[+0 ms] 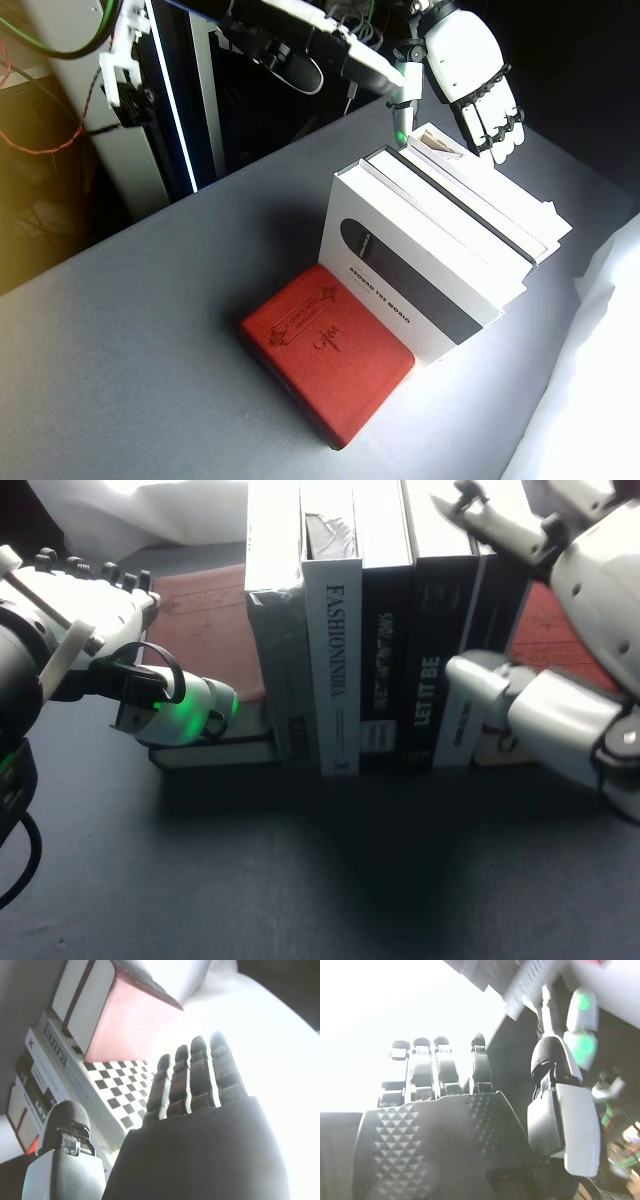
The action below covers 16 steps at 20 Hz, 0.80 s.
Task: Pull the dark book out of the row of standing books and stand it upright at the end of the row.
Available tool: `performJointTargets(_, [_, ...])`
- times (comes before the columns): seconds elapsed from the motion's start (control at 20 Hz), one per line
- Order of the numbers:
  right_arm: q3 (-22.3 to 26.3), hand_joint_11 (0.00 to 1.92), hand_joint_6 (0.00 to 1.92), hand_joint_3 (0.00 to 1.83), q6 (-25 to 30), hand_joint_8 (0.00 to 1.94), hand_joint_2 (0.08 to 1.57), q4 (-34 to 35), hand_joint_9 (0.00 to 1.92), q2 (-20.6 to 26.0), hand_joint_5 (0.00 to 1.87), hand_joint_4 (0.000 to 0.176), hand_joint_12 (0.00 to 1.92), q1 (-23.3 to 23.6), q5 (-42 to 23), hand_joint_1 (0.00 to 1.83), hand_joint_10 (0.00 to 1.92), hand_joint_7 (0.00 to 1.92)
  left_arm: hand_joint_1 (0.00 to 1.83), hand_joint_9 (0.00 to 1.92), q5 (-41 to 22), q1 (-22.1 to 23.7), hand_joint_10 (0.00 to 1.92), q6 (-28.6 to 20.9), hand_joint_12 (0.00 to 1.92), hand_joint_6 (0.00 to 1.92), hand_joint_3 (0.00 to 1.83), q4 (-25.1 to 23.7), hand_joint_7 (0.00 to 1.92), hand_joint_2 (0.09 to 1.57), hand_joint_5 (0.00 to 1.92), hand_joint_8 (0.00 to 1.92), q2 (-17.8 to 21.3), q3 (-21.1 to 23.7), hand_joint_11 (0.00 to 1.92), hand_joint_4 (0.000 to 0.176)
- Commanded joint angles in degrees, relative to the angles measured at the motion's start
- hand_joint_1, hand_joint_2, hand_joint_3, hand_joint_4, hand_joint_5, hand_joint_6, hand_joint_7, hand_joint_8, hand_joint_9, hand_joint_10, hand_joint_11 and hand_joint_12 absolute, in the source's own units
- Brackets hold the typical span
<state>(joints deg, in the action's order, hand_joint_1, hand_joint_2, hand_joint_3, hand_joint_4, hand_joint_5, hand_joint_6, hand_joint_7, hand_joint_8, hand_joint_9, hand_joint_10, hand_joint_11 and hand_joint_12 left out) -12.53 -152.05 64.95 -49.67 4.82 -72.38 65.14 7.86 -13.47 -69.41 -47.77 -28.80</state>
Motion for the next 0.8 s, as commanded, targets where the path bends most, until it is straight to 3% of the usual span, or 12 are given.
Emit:
performJointTargets(0.0, [-0.2, 0.00, 0.01, 0.00, 0.4, 0.01, 1.23, -6.4, 0.00, 0.1, 0.05, 0.000, 0.00, 0.7, -2.3, 0.00, 0.00, 0.02, 0.00, 0.04, 0.7, 0.8, 0.00, 0.1, 0.02, 0.00, 0.00, -5.1, 0.04, 1.17, 0.04, 0.00, 0.4, -0.1, 0.03, 0.000])
performJointTargets(0.35, [-5.4, 0.00, 0.01, 0.00, -0.2, 0.00, 1.22, -6.4, 0.00, -3.0, 0.03, 0.000, 0.00, -0.6, -0.8, 0.00, 0.00, 0.01, 0.00, 0.03, 0.7, 0.8, 0.00, 0.1, 0.02, 0.00, 0.00, -5.0, 0.04, 1.18, 0.03, 0.00, 0.4, -0.1, 0.01, 0.000])
performJointTargets(0.75, [-5.1, 0.00, 0.01, 0.00, -1.2, 0.01, 1.23, -6.3, 0.00, -3.6, 0.05, 0.000, 0.00, -3.3, -0.2, 0.00, 0.00, 0.03, 0.00, 0.02, 0.8, 0.8, 0.01, 0.1, 0.02, 0.01, 0.00, -5.0, 0.04, 1.16, 0.05, 0.01, 0.4, -0.1, 0.03, 0.000])
